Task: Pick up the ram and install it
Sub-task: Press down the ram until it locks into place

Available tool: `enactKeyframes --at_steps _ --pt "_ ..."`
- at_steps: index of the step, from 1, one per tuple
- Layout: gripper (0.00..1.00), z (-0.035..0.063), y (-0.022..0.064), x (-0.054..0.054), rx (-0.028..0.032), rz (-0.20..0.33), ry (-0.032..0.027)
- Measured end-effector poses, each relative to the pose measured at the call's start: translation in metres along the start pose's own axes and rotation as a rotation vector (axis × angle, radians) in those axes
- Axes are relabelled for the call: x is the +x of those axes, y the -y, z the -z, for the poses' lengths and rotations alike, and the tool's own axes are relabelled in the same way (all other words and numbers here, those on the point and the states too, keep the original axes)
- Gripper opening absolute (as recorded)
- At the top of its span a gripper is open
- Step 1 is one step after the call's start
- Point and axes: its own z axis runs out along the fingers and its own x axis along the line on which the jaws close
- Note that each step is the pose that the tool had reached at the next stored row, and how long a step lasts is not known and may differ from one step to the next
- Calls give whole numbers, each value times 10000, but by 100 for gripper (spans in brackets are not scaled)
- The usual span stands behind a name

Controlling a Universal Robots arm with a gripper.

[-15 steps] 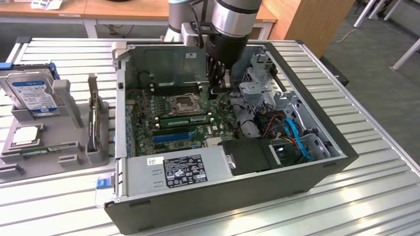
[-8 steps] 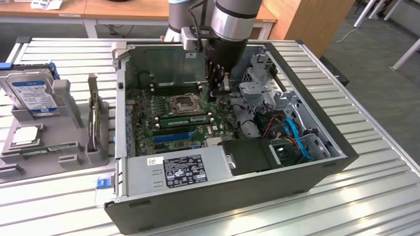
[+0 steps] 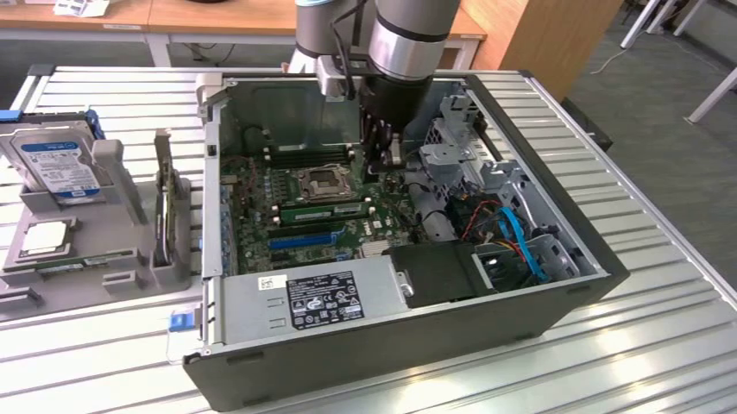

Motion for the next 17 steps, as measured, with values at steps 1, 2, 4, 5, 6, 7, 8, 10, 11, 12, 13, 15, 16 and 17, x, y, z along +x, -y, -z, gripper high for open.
enactKeyframes --at_steps 1,2,4,5,6,7,8,10,11,12,13,15,16,17 --pt "10 -11 1 0 -1 0 1" --pt "10 -23 1 0 -2 0 0" --pt "10 -45 2 0 0 0 0" --pt "10 -56 3 0 -1 0 0" --pt "10 -66 3 1 -1 0 0" --pt "10 -76 3 1 0 0 0" --pt "10 -87 4 1 -1 0 0" --pt "10 -106 5 1 -1 0 -1" --pt "10 -115 5 1 -1 0 0" --pt "10 -125 6 1 -1 0 0" --pt "10 -134 6 1 -1 0 -1" --pt "10 -153 7 1 -1 0 0" --pt "10 -163 8 1 -1 0 0" --pt "10 -173 8 1 -1 0 0"
